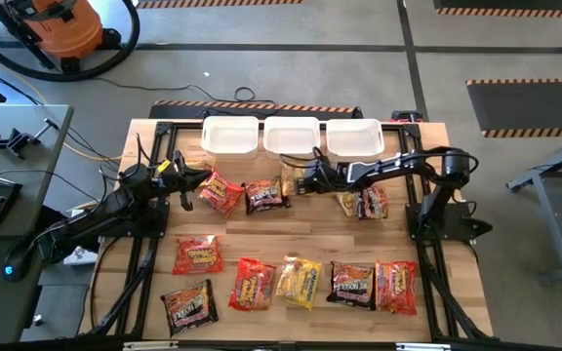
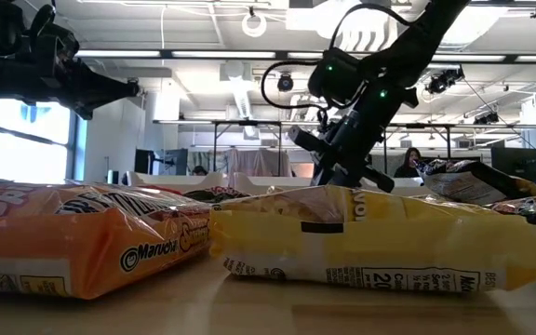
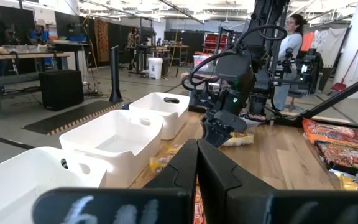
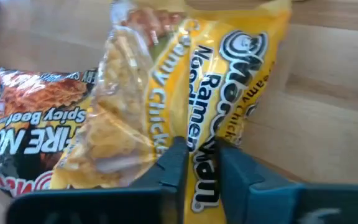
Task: Sort Maruchan noodles
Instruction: Put the yellow noodle into the center white bin
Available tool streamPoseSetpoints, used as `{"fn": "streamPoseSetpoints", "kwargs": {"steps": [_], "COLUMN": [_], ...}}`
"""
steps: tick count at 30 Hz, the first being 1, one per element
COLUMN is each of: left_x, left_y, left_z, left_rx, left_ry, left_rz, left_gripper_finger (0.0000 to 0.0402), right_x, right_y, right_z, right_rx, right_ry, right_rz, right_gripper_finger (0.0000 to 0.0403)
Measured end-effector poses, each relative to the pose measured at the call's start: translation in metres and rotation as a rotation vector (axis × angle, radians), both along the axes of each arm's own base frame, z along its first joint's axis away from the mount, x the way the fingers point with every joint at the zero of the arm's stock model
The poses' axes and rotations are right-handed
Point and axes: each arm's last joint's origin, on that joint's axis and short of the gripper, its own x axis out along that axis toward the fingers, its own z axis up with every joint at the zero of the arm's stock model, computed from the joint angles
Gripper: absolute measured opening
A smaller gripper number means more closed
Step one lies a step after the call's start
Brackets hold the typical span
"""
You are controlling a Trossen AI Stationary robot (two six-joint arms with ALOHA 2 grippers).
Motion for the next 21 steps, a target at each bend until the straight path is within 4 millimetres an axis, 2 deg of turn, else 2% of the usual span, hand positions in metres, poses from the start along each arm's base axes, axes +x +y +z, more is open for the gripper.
{"fn": "streamPoseSetpoints", "kwargs": {"steps": [7, 16, 21], "left_x": [0.0, 0.0, 0.0], "left_y": [0.0, 0.0, 0.0], "left_z": [0.0, 0.0, 0.0], "left_rx": [0.0, 0.0, 0.0], "left_ry": [0.0, 0.0, 0.0], "left_rz": [0.0, 0.0, 0.0], "left_gripper_finger": [0.0003, 0.0003, 0.0003], "right_x": [-0.003, 0.001, 0.012], "right_y": [0.004, 0.012, 0.014], "right_z": [0.014, 0.024, 0.043], "right_rx": [-0.054, -0.117, -0.166], "right_ry": [-0.011, -0.032, -0.018], "right_rz": [0.04, 0.051, 0.076], "right_gripper_finger": [0.0002, 0.0, 0.0]}}
